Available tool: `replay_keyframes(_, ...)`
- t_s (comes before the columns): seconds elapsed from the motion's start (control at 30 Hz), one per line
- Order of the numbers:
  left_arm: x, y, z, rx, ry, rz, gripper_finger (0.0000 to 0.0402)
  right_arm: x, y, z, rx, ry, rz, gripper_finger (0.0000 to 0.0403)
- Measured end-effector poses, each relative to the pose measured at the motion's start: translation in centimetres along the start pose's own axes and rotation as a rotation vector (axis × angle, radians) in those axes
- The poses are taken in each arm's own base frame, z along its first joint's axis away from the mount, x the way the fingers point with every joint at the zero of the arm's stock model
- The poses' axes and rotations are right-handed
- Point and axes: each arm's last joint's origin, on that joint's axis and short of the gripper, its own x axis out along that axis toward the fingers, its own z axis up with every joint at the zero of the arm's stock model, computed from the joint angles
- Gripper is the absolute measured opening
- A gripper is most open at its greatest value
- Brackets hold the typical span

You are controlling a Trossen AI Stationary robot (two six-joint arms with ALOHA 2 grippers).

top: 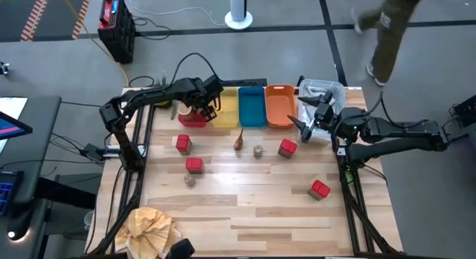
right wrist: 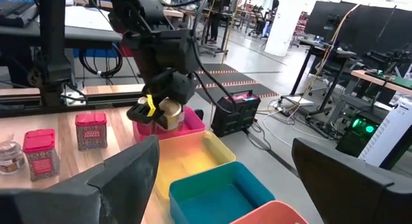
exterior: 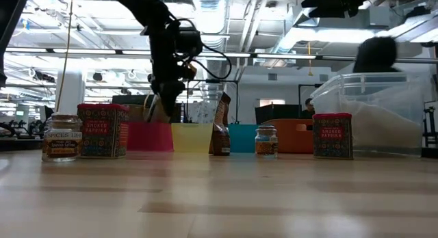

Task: Sort spices by type
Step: Put the gold spice bottle into the red bin, then put the orange spice pack into the yellow bin

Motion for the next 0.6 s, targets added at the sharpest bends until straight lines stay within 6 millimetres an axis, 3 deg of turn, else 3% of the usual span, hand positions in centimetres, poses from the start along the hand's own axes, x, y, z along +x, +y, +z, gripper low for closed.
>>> replay_keyframes(0.17, 0.1, 0.0, 0.1, -0.005, -0.018, 0.006, 0.0343, 0.0, 0.0, 0.0, 0.004, 0.000, 0.000, 0.0384)
replay_keyframes(0.33, -0.8, 0.3, 0.8, 0.003, -0.050, 0.009, 0.0354, 0.0, 0.0, 0.0, 0.004, 0.000, 0.001, 0.0384)
replay_keyframes(0.47, -3.2, 0.3, 1.6, 0.050, -0.136, -0.004, 0.0355, 0.0, 0.0, 0.0, 0.000, 0.000, 0.001, 0.0384)
replay_keyframes(0.6, -6.6, -1.6, 2.1, 0.054, -0.279, -0.211, 0.0356, 0.0, 0.0, 0.0, 0.000, 0.000, 0.000, 0.0384)
